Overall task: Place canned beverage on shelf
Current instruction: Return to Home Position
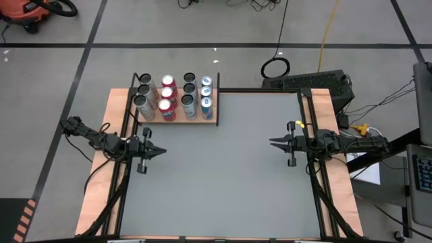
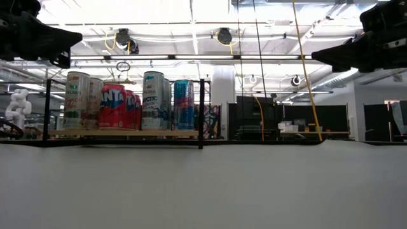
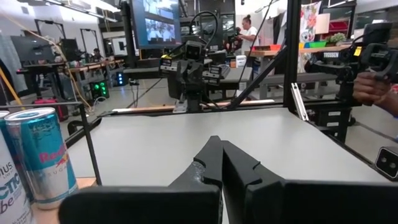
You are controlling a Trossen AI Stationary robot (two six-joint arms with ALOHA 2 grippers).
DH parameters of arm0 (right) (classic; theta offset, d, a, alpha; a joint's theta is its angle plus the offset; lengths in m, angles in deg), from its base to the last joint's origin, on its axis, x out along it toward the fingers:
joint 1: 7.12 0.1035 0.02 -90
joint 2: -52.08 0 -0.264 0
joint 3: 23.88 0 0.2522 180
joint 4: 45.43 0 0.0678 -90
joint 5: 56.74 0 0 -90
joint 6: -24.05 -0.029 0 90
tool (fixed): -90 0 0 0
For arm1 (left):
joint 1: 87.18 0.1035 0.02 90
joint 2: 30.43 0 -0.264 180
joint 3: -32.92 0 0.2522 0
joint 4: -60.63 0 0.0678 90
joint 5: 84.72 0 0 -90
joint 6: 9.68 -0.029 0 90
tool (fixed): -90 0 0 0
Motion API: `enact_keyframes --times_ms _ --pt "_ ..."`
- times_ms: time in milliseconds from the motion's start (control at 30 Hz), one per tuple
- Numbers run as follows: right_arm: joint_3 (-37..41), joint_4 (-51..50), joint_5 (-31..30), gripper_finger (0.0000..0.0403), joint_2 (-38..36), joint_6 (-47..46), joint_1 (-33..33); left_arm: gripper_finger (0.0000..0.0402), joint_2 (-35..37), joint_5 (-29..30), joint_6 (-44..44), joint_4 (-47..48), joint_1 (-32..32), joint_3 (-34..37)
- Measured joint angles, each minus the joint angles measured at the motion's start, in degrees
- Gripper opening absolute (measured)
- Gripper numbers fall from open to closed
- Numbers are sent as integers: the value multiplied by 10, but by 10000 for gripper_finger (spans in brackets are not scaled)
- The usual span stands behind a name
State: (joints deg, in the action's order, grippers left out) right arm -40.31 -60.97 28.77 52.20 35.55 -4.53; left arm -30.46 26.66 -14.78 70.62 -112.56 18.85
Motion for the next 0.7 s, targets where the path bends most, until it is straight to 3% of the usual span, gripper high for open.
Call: enact_keyframes --times_ms 467,700 --pt "0 -1 2 0 0 -4 0 0 0 15 -30 0 21 0" --pt "0 -1 2 0 0 -15 0 0 0 -59 -29 5 71 0"
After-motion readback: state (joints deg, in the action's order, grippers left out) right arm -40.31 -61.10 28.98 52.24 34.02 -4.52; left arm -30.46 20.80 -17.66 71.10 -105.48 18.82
